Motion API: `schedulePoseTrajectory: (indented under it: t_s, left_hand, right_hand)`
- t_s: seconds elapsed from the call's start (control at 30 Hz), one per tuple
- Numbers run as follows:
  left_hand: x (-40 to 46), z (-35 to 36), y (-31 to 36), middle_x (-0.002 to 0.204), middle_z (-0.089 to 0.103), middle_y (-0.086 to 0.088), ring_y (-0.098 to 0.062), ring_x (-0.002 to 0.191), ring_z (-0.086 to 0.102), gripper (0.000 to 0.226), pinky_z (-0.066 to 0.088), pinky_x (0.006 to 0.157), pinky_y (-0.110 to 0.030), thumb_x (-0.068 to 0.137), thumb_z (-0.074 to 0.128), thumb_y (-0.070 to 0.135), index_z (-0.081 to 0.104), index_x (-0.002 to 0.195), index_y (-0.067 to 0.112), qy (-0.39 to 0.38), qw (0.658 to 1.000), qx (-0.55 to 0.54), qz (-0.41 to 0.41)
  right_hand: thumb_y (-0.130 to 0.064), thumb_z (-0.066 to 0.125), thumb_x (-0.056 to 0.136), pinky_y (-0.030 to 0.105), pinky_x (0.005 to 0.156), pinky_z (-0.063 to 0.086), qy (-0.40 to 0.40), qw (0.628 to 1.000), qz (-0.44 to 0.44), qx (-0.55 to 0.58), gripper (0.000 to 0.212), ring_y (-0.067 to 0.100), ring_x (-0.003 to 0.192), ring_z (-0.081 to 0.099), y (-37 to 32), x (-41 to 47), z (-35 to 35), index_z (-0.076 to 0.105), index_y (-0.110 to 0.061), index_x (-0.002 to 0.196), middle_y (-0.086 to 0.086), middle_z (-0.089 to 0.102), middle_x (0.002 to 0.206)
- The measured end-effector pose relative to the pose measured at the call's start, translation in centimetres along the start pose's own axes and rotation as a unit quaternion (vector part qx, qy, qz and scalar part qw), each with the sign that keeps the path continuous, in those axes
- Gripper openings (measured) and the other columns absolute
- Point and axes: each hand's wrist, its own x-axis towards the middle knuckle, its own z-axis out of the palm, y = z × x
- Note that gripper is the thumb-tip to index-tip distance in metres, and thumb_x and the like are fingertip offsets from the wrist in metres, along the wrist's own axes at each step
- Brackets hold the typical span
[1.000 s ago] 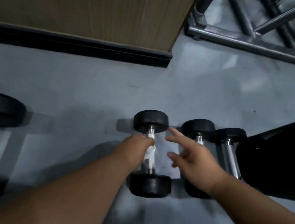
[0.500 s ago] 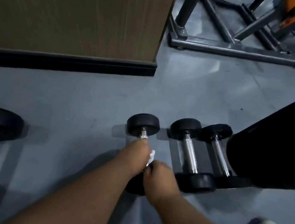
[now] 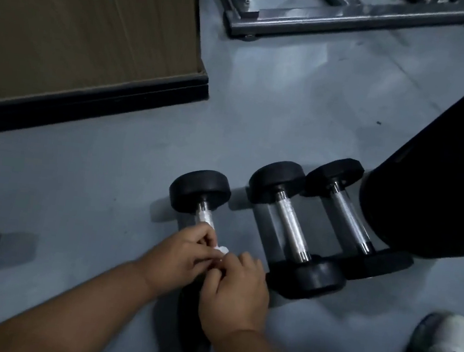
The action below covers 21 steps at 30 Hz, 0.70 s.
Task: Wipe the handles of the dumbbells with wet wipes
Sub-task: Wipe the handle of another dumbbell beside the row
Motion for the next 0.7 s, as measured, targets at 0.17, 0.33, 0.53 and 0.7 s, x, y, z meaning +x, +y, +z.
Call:
schedulePoseTrajectory:
  t_s: [0.17, 0.33, 0.53, 0.7]
  left_hand:
    - [1.8, -0.9, -2.0, 0.094, 0.057, 0.011, -0.003, 0.089, 0.061, 0.008, 0.044, 0.082, -0.010, 0.085, 0.077, 0.011, 0.080, 0.092, 0.010, 0.144, 0.989, 0.020, -0.030]
    - [-1.6, 0.7, 0.1, 0.093, 0.056, 0.005, -0.009, 0.085, 0.062, 0.022, 0.050, 0.078, -0.022, 0.097, 0.061, 0.043, 0.075, 0.102, 0.027, 0.010, 0.998, -0.046, 0.037]
    - [2.2, -0.5, -2.1, 0.091, 0.054, 0.006, -0.002, 0.085, 0.058, 0.014, 0.042, 0.083, -0.007, 0.090, 0.071, 0.017, 0.080, 0.095, 0.008, 0.130, 0.991, 0.000, -0.017]
    - [0.0, 1.4, 0.5, 0.085, 0.050, 0.012, 0.000, 0.078, 0.058, 0.045, 0.044, 0.074, -0.011, 0.098, 0.056, 0.050, 0.078, 0.090, 0.012, 0.026, 0.998, -0.040, 0.034]
  right_hand:
    - [-0.029, 0.049, 0.074, 0.039, 0.056, 0.044, 0.010, 1.000, -0.013, -0.018, 0.017, 0.024, 0.069, 0.047, -0.7, -0.6, 0.5, 0.046, -0.019, 0.060, -0.001, 0.046, 0.068]
    - [-0.028, 0.050, 0.074, 0.036, 0.056, 0.044, 0.026, 0.999, -0.019, 0.016, 0.013, 0.022, 0.070, 0.048, 0.7, -0.2, 0.3, 0.050, -0.021, 0.063, -0.005, 0.048, 0.069]
    - [-0.024, 0.047, 0.074, 0.034, 0.053, 0.039, 0.060, 0.997, -0.020, 0.031, 0.016, 0.021, 0.068, 0.047, 0.9, 0.1, 0.4, 0.044, -0.020, 0.059, -0.005, 0.044, 0.066]
    - [-0.028, 0.044, 0.076, 0.042, 0.055, 0.045, 0.042, 0.997, -0.008, 0.064, 0.019, 0.021, 0.070, 0.048, 1.5, 0.3, 0.4, 0.048, -0.018, 0.061, -0.007, 0.047, 0.067]
